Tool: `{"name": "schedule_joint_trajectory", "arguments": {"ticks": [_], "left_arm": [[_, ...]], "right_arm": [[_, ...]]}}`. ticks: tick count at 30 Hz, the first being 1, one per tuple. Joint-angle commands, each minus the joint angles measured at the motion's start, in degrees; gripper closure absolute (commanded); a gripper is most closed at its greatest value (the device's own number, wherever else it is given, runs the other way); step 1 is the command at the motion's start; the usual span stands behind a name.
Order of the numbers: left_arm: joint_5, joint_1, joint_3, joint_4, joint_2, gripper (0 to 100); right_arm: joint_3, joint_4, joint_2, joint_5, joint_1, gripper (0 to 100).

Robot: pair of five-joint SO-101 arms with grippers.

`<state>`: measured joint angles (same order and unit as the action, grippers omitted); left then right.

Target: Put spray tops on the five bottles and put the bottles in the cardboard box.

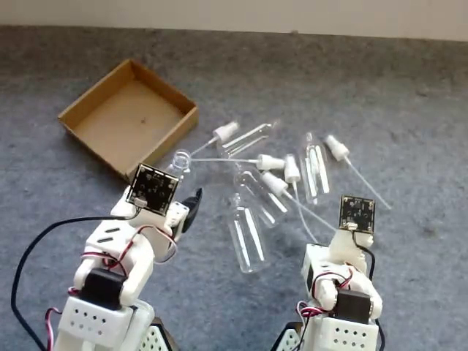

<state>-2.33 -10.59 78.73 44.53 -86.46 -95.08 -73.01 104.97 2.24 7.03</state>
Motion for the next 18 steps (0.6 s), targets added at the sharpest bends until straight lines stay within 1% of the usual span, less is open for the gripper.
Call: {"name": "schedule_joint_trajectory", "arguments": {"ticks": [1, 4, 7, 10, 18], "left_arm": [[8.35, 0.84, 3.91, -10.11, -1.19, 91], [13.19, 0.84, 9.27, -19.34, -1.19, 91], [13.54, 0.84, 12.79, -25.67, -1.19, 91], [13.63, 0.84, 14.11, -27.43, -1.19, 91], [13.63, 0.84, 15.96, -27.43, -1.27, 91]], "right_arm": [[-6.81, 1.27, 0.31, 0.09, 0.66, 98.2], [-6.81, 1.27, 0.31, 0.09, 0.66, 98.2], [-6.81, 1.27, 0.31, 0.09, 0.66, 98.2], [-6.81, 1.27, 0.31, 0.09, 0.66, 98.2], [-6.64, 1.45, 0.31, 0.18, 0.75, 98.2]]}}
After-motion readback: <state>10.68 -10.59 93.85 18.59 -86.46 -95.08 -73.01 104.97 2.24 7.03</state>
